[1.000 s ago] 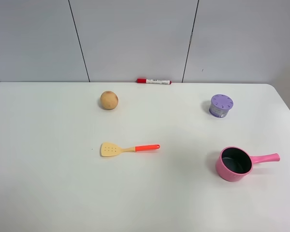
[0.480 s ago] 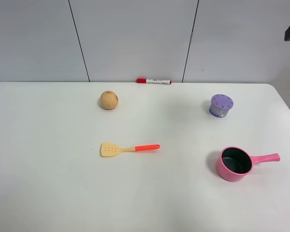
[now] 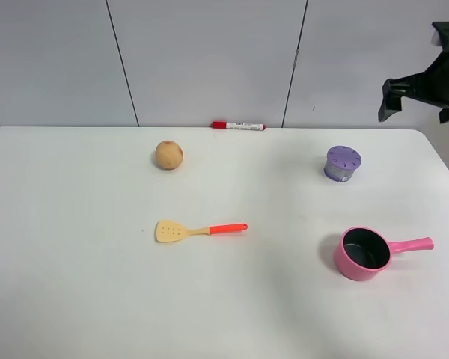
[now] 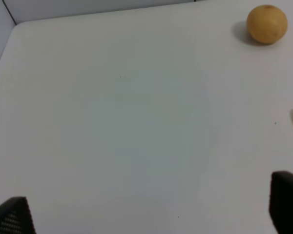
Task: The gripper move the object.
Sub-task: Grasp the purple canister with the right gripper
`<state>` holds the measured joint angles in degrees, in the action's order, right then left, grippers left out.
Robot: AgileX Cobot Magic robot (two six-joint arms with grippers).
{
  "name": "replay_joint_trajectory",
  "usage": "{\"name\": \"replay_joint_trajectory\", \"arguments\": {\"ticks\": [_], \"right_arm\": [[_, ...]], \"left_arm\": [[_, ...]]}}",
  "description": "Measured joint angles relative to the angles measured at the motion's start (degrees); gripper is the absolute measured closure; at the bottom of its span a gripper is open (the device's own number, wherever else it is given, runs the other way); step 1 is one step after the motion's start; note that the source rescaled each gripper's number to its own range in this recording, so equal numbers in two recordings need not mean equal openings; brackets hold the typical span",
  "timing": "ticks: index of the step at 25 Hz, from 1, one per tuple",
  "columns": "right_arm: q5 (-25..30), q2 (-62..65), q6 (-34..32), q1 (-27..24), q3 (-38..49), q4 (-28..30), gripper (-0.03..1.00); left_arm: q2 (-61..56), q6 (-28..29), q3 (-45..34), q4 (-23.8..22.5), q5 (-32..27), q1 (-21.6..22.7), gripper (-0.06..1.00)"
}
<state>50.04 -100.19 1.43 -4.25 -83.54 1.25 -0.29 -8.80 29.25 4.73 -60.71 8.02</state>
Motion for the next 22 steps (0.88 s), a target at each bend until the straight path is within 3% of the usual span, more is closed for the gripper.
{"name": "replay_joint_trajectory", "arguments": {"ticks": [11, 22], "right_arm": [[-7.58, -9.05, 10.06, 0.0, -0.21, -9.81, -0.01], [-9.55, -14.65, 12.2, 0.0, -0.21, -10.17, 0.02]], "left_arm": [[0.0, 0.0, 0.0, 0.0, 0.0, 0.0, -0.06], [0.0, 0.0, 0.0, 0.0, 0.0, 0.0, -0.06]]}}
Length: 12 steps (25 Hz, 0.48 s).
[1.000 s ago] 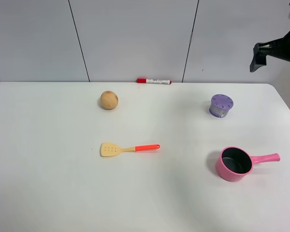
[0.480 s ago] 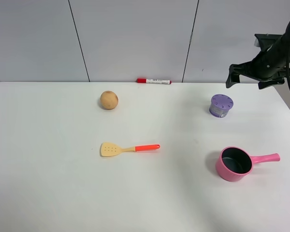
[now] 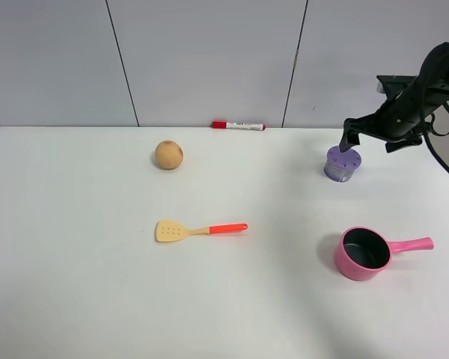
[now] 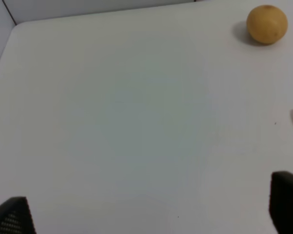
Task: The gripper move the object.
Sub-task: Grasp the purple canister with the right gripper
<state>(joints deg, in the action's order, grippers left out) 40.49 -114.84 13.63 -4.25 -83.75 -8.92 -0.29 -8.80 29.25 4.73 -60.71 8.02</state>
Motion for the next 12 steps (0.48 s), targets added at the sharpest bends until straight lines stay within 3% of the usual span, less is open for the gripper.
{"name": "replay_joint_trajectory", "arguments": {"ticks": [12], "right_arm": [[-1.13, -0.84, 2.22, 1.12, 0.0, -1.59, 0.03]], "left_arm": [[0.0, 0.0, 0.0, 0.0, 0.0, 0.0, -0.06]]}}
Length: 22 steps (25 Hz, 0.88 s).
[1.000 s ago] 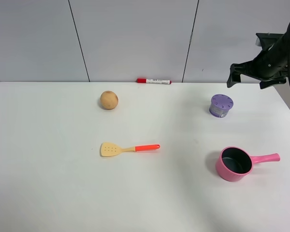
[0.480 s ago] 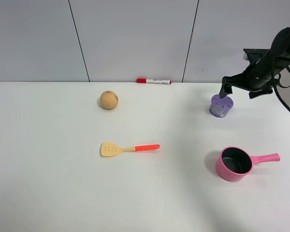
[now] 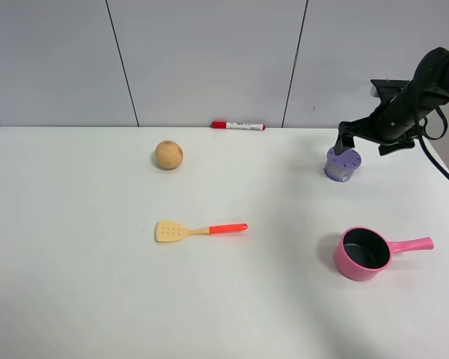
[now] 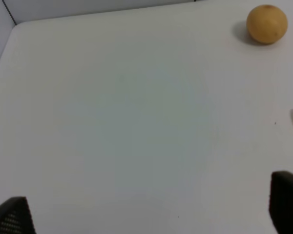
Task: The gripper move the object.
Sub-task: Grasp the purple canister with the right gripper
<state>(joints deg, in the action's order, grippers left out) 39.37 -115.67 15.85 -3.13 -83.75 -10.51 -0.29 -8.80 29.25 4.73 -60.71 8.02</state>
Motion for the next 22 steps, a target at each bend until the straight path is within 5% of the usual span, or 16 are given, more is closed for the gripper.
{"name": "replay_joint_trajectory", "arguments": {"ticks": [10, 22], "right_arm": [[-5.24, -3.46, -1.45, 6.21, 0.0, 2.09, 0.03], [-3.18, -3.84, -11.1, 6.21, 0.0, 15.77, 0.03]], "left_arm": [[0.0, 0.0, 0.0, 0.0, 0.0, 0.0, -0.06], [0.0, 0.0, 0.0, 0.0, 0.0, 0.0, -0.06]]}}
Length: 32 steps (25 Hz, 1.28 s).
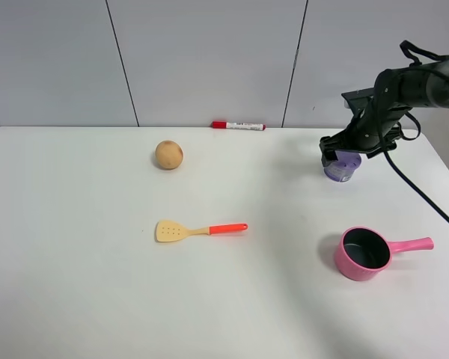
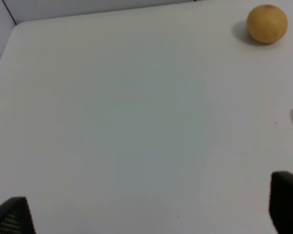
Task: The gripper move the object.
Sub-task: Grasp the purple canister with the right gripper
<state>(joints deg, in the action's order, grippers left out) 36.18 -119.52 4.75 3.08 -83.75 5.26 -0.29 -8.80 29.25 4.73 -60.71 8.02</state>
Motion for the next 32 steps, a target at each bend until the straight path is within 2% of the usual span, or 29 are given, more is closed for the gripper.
{"name": "replay_joint_trajectory", "arguments": {"ticks": [17, 19, 21, 24, 25, 26, 32], "right_arm": [[-4.1, -4.32, -4.75, 0.0, 0.0, 0.97, 0.06], [-4.98, -4.39, -5.24, 0.0, 0.0, 0.97, 0.18], [-5.3, -4.77, -6.16, 0.0, 0.0, 0.97, 0.35], [-6.22, -5.54, -7.95, 0.0, 0.0, 0.97, 0.69], [-6.34, -5.65, -8.61, 0.0, 0.0, 0.97, 0.87], [-6.43, -5.65, -9.31, 0.0, 0.0, 0.96, 0.97], [-7.25, -5.6, -11.08, 0.0, 0.0, 1.01, 0.97]], "left_arm": [[0.0, 0.0, 0.0, 0.0, 0.0, 0.0, -0.06], [0.0, 0.0, 0.0, 0.0, 0.0, 0.0, -0.06], [0.0, 0.0, 0.0, 0.0, 0.0, 0.0, -0.06], [0.0, 0.0, 0.0, 0.0, 0.0, 0.0, -0.06], [0.0, 0.0, 0.0, 0.0, 0.0, 0.0, -0.06], [0.0, 0.0, 0.0, 0.0, 0.0, 0.0, -0.06], [0.0, 0.0, 0.0, 0.0, 0.0, 0.0, -0.06]]}}
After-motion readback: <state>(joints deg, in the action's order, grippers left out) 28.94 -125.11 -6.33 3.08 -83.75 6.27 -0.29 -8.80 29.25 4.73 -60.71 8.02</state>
